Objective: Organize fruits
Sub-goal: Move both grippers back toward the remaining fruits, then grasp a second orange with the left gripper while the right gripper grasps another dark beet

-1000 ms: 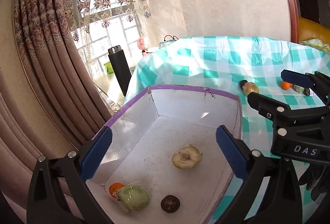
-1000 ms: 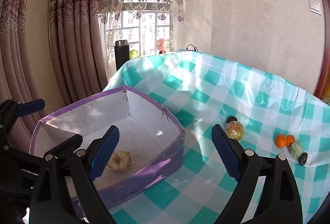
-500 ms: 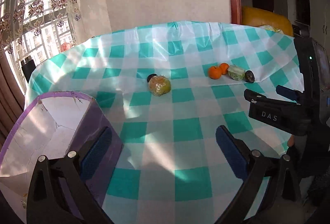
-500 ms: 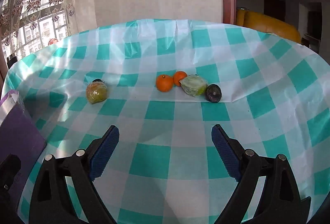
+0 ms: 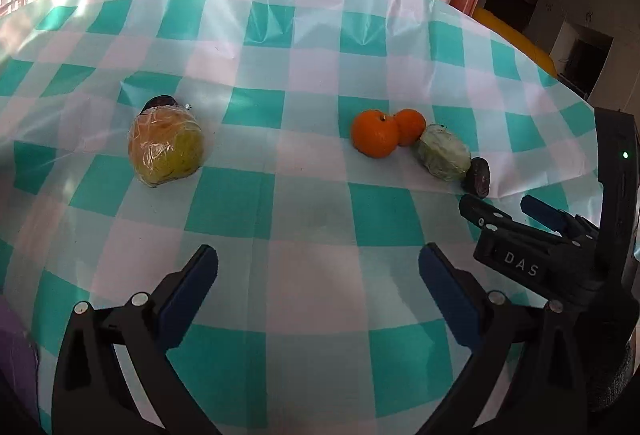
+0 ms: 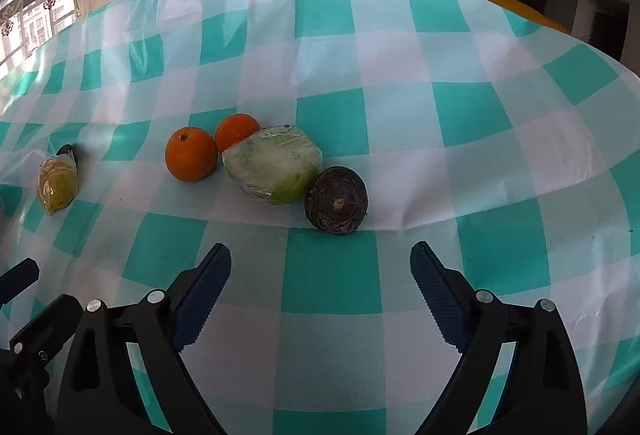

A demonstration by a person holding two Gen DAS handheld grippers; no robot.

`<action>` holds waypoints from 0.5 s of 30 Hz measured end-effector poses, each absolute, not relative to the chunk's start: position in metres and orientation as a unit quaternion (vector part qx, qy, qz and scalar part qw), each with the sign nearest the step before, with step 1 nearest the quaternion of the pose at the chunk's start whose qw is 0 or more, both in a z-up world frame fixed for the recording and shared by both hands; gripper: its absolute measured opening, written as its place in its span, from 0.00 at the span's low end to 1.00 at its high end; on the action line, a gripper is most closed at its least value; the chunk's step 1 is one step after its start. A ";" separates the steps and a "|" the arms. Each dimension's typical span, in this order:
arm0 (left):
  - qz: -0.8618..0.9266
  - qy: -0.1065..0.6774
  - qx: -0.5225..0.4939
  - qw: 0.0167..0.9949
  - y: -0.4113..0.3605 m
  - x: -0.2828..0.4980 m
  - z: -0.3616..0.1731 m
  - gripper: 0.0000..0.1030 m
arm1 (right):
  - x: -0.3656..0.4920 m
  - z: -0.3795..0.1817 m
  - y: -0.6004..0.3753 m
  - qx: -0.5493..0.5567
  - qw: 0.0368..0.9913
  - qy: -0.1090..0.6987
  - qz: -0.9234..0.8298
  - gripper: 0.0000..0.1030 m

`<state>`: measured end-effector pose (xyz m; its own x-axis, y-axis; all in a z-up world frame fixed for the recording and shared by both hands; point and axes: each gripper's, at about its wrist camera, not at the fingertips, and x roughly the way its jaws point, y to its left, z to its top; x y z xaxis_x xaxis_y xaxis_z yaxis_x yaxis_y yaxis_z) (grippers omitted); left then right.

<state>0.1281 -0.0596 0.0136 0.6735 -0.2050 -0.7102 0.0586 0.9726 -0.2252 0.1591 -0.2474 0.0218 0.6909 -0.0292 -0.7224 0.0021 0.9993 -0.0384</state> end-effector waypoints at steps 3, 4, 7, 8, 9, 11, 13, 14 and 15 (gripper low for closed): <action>-0.082 0.400 -0.104 0.907 -0.062 0.149 0.013 0.98 | 0.176 0.017 -0.252 -0.010 0.911 0.411 -0.021 0.74; -0.082 0.401 -0.102 0.907 -0.064 0.156 0.013 0.98 | 0.181 0.014 -0.254 -0.004 0.907 0.422 -0.022 0.67; -0.087 0.398 -0.079 0.910 -0.075 0.172 0.014 0.98 | 0.190 0.009 -0.261 0.019 0.900 0.436 -0.017 0.58; -0.089 0.395 -0.068 0.912 -0.080 0.177 0.015 0.98 | 0.191 0.009 -0.264 0.026 0.901 0.433 -0.019 0.58; -0.091 0.391 -0.056 0.914 -0.085 0.183 0.016 0.98 | 0.193 0.009 -0.265 0.031 0.900 0.433 -0.022 0.57; -0.096 0.388 -0.037 0.916 -0.094 0.192 0.017 0.98 | 0.197 0.009 -0.265 0.029 0.900 0.435 -0.026 0.57; -0.101 0.388 -0.026 0.916 -0.100 0.202 0.017 0.98 | 0.200 0.008 -0.263 0.025 0.900 0.434 -0.027 0.57; -0.104 0.390 -0.023 0.915 -0.102 0.207 0.017 0.98 | 0.201 0.008 -0.261 0.023 0.900 0.434 -0.027 0.56; -0.107 0.393 -0.023 0.913 -0.103 0.213 0.016 0.98 | 0.202 0.008 -0.261 0.021 0.900 0.434 -0.028 0.54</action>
<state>0.2127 -0.1035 0.0164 0.6691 -0.2129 -0.7120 0.1766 0.9762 -0.1260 0.2015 -0.2607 0.0076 0.6224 -0.0325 -0.7820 0.0697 0.9975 0.0140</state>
